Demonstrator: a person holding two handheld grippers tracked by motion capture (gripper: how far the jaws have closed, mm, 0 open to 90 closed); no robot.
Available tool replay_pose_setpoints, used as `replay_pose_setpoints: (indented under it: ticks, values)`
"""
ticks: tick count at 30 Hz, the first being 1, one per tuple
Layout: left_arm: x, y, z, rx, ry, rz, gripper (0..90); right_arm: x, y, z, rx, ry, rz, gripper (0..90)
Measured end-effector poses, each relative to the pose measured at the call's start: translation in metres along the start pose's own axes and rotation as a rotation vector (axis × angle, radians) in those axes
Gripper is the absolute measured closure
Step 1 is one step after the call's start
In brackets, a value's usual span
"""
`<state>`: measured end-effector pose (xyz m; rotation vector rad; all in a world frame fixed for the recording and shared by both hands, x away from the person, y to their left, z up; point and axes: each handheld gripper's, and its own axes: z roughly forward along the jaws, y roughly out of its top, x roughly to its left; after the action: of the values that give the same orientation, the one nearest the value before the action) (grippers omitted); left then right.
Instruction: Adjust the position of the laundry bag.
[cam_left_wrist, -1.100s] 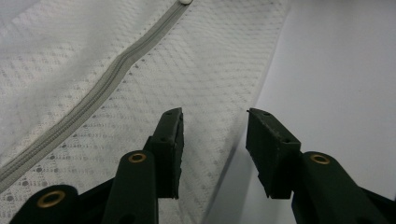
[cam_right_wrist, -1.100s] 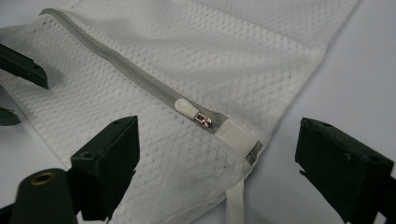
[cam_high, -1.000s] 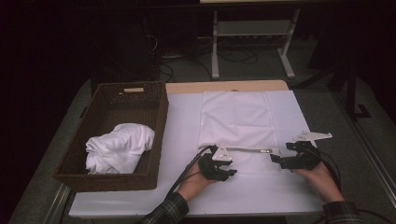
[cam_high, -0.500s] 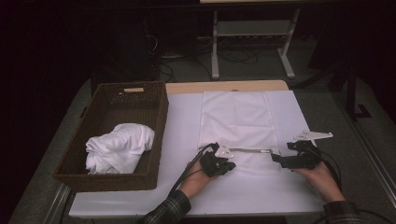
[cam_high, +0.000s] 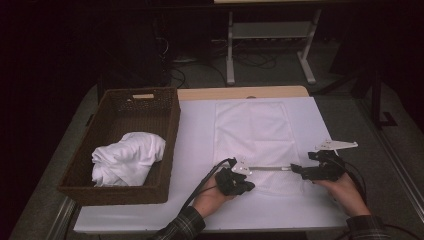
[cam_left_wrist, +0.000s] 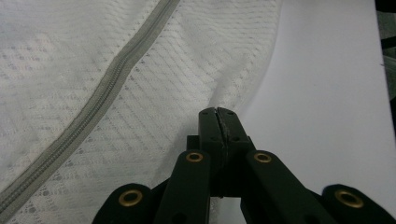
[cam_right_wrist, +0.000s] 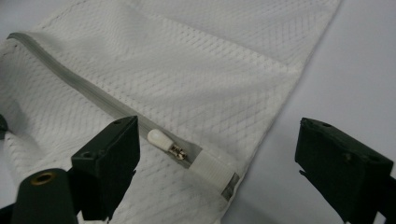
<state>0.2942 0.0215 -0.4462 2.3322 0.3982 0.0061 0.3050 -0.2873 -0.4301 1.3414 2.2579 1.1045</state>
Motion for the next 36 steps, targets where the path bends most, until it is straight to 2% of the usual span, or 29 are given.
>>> replay_pose_setpoints:
  ticks: [8, 15, 29, 34, 36]
  values:
    - [-0.007, -0.005, -0.004, 0.011, -0.03, -0.001, 89.8, -0.001, 0.0, 0.0, -0.002, 0.0, 0.002, 13.3]
    - [-0.013, -0.011, -0.008, 0.017, -0.075, -0.023, 89.8, -0.001, 0.0, 0.0, -0.003, 0.001, 0.001, 13.3]
    - [-0.022, -0.016, -0.01, 0.024, -0.111, -0.034, 89.1, 0.0, 0.0, 0.002, 0.004, 0.003, -0.004, 13.3]
    - [-0.022, -0.016, -0.011, 0.016, -0.104, -0.036, 82.2, 0.0, 0.0, 0.002, 0.004, 0.003, -0.011, 13.3]
    - [-0.02, -0.015, -0.014, 0.004, -0.1, -0.037, 76.7, 0.001, -0.001, 0.002, 0.002, 0.001, -0.013, 13.3]
